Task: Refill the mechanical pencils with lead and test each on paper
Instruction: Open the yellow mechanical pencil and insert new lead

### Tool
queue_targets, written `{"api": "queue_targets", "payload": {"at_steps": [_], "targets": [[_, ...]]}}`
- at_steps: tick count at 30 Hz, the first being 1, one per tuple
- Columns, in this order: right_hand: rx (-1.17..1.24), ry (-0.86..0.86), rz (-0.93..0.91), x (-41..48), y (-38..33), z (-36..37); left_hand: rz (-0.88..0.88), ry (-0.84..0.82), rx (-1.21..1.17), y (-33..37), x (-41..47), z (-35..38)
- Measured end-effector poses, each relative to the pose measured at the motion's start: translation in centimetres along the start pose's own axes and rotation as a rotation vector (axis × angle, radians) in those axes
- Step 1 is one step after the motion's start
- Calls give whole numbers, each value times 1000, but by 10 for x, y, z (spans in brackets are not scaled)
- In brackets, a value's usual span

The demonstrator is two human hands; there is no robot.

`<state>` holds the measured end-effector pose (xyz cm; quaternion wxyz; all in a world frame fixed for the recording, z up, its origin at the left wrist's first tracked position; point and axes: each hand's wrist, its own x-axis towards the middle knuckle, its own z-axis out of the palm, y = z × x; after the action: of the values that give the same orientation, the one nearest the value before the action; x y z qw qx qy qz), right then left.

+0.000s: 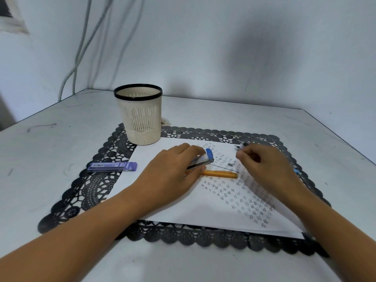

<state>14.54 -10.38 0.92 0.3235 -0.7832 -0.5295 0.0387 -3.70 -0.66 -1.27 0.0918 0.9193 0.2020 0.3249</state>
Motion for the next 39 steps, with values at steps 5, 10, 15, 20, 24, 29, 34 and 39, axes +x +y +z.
{"api": "queue_targets", "payload": {"at_steps": [5, 10, 15, 20, 24, 29, 34, 39], "targets": [[338, -88, -95, -15, -23, 2, -58, 24, -105, 5, 0, -1], [574, -119, -85, -20, -29, 13, -149, 42, -260, 14, 1, -2], [684, -94, -107, -20, -31, 12, -348, 3, -630, 23, 3, -2], [856, -113, -40, -15, -27, 10, -583, -140, -1125, 27, 5, -4], [1150, -287, 56, -12, -24, 9, -587, -167, -1279, 31, 3, -6], [1341, -510, 94, -7, -19, 9, -554, -208, -1321, 33, 1, -5], [1426, -653, 49, -3, -12, 10, -543, -217, -1321, 34, 1, -4], [1472, -690, 54, -2, -8, 11, -529, -223, -1313, 35, 1, -5]]}}
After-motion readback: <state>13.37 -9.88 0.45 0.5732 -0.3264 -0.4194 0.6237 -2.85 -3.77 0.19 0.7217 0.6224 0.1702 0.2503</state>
